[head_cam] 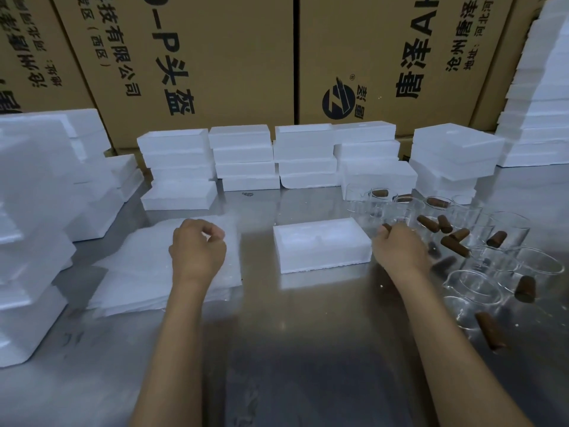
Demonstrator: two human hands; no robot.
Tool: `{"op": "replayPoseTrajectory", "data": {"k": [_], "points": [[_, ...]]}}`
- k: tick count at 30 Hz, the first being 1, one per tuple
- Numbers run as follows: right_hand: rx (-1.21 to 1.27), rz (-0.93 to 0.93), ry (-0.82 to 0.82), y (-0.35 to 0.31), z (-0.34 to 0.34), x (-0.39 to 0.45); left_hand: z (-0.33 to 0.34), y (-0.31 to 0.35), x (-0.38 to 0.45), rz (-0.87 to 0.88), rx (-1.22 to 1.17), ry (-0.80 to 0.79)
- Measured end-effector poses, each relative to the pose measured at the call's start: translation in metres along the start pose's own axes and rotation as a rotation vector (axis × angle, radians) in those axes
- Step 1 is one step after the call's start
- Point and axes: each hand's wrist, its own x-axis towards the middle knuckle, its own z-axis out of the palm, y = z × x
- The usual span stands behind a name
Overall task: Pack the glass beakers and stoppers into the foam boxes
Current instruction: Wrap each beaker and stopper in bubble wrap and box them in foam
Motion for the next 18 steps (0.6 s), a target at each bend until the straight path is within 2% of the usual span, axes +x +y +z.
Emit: {"op": "replayPoseTrajectory", "data": {"k": [3, 5, 10, 13, 15, 18], "points": [[0.212, -0.125, 0.046, -0.016, -0.008, -0.015, 0.002, 0.009, -0.003, 0.007, -0.149, -0.03], [0.408, -0.213, 0.02, -0.029, -0.013, -0.028, 0.003, 0.016, -0.007, 0.043, -0.231, -0.065], [0.823, -0.365, -0.215, -0.052, -0.01, -0.065, 0.01, 0.031, -0.017, 0.056, -0.39, -0.227], [0.751, -0.46, -0.283, -0.051, -0.004, -0.072, 0.014, 0.035, -0.021, 0.0, -0.461, -0.268], [0.564, -0.572, -0.276, -0.045, -0.002, -0.072, 0.013, 0.037, -0.022, -0.032, -0.529, -0.25], [0.224, -0.67, -0.166, -0.039, 0.0, -0.074, 0.009, 0.041, -0.025, -0.04, -0.586, -0.215]]}}
